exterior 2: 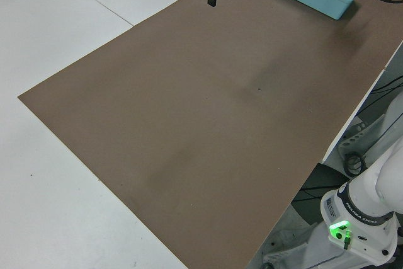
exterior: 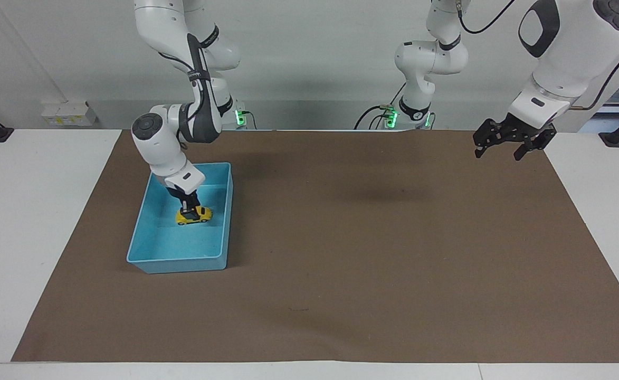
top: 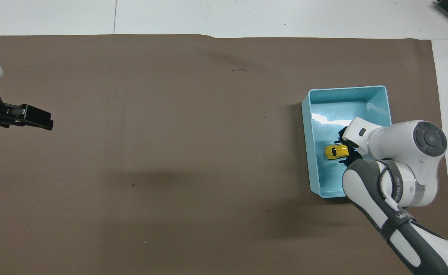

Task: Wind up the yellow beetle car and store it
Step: 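Open the right gripper to release the car inside the bin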

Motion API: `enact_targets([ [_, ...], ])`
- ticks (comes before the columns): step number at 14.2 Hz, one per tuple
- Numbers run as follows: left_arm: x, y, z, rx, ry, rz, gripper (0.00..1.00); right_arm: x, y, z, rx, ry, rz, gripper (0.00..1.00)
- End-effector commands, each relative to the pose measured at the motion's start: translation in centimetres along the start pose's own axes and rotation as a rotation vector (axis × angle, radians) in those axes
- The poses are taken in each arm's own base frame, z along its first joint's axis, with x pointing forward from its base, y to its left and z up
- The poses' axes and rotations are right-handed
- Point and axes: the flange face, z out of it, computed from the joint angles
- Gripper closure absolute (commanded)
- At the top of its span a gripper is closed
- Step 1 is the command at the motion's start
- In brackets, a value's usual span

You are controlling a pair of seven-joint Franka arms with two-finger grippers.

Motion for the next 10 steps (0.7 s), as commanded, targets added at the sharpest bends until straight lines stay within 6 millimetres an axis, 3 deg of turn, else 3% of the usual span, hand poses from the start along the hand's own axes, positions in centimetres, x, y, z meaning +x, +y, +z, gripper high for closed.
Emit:
enact_targets([
  [1,0.1,-0.3,-0.3,0.020,-0.012,-0.011,0.00,0.4,1.2,-2.0,0.025,0.009,0.036,0.00],
  [8,0.1,-0.3,-0.3,0.020,-0.012,-0.011,0.00,0.9,4.5,-13.8,0.066,0.021,0.227,0.00],
  [10,0.1,-0.2,-0.3,0.020,-0.012,-0.011,0.00,1.5,4.6,-16.0,0.069,0.018,0.296,0.00],
])
